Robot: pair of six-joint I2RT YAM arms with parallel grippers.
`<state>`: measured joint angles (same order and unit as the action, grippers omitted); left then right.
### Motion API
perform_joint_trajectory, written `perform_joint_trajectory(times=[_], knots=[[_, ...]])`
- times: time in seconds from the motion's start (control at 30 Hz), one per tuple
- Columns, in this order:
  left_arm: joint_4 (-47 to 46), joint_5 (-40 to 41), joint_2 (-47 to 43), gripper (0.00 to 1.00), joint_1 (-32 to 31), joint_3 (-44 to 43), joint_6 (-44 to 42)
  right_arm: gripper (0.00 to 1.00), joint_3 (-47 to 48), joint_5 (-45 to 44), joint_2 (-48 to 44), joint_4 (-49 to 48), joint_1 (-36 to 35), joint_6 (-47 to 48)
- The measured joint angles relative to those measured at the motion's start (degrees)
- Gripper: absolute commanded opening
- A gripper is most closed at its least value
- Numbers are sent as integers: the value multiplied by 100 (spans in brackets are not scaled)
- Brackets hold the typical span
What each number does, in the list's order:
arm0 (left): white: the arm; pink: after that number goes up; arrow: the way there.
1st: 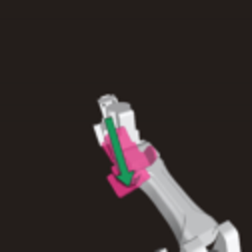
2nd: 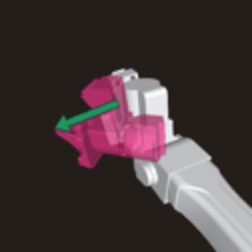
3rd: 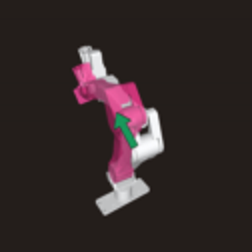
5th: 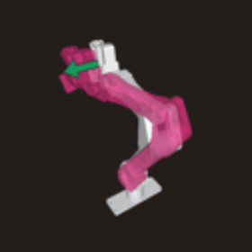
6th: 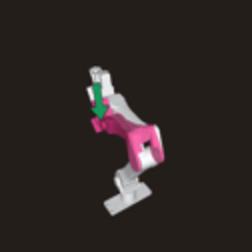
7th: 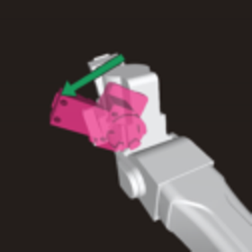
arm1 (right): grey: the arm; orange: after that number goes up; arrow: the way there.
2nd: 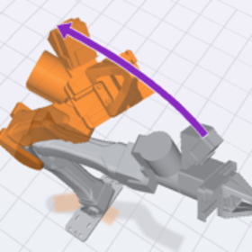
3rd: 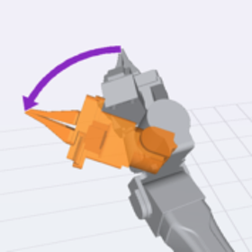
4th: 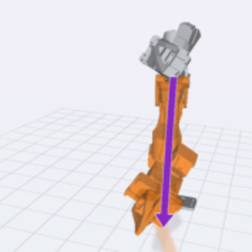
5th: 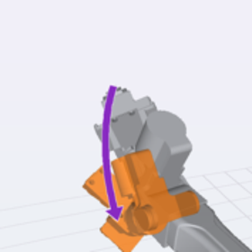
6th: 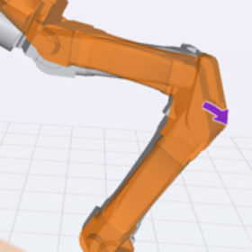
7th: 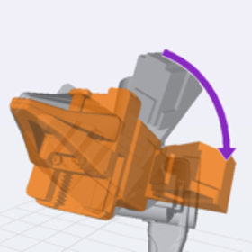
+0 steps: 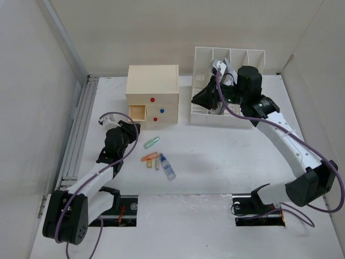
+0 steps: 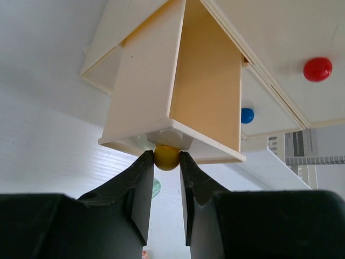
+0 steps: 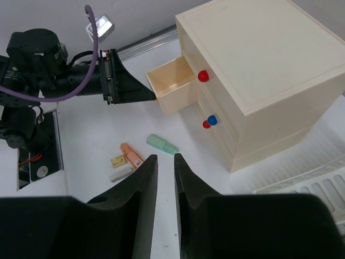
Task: Organize the desk
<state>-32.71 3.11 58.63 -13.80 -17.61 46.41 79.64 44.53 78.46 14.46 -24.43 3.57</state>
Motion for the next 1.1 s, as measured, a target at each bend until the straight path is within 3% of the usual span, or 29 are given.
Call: perform_joint_trajectory(times=[0.1, 0.13, 0.27, 0.37, 0.5, 0.6, 0.8, 0.97, 1.1], knots=[[164, 15, -245, 32, -57, 103, 59, 24, -2, 50, 4, 0, 0, -2], [225, 2, -264, 51, -83, 111, 81, 25, -9, 66, 11, -2, 0, -2], [470, -61, -264, 85, -162, 116, 186, 30, -37, 140, 116, -44, 0, -17], [647, -63, -267, 93, -162, 111, 219, 35, -70, 173, 223, -15, -2, 28], [990, -63, -457, 93, -223, 96, 219, 40, -55, 168, 382, 164, -162, 385], [1351, -44, -892, 87, -365, 20, 219, 43, 2, -138, 501, 479, -566, 942], [2396, -61, -2551, 63, -680, -428, -33, 46, 28, -966, 728, 1008, -1738, 2599], [3228, 273, -3235, 65, -850, -1744, -1067, 21, 190, -1574, 1335, 1436, -2194, 3320], [3316, 693, -3635, 69, -868, -2387, -2004, 20, 361, -2406, 2114, 1521, -2570, 3005]])
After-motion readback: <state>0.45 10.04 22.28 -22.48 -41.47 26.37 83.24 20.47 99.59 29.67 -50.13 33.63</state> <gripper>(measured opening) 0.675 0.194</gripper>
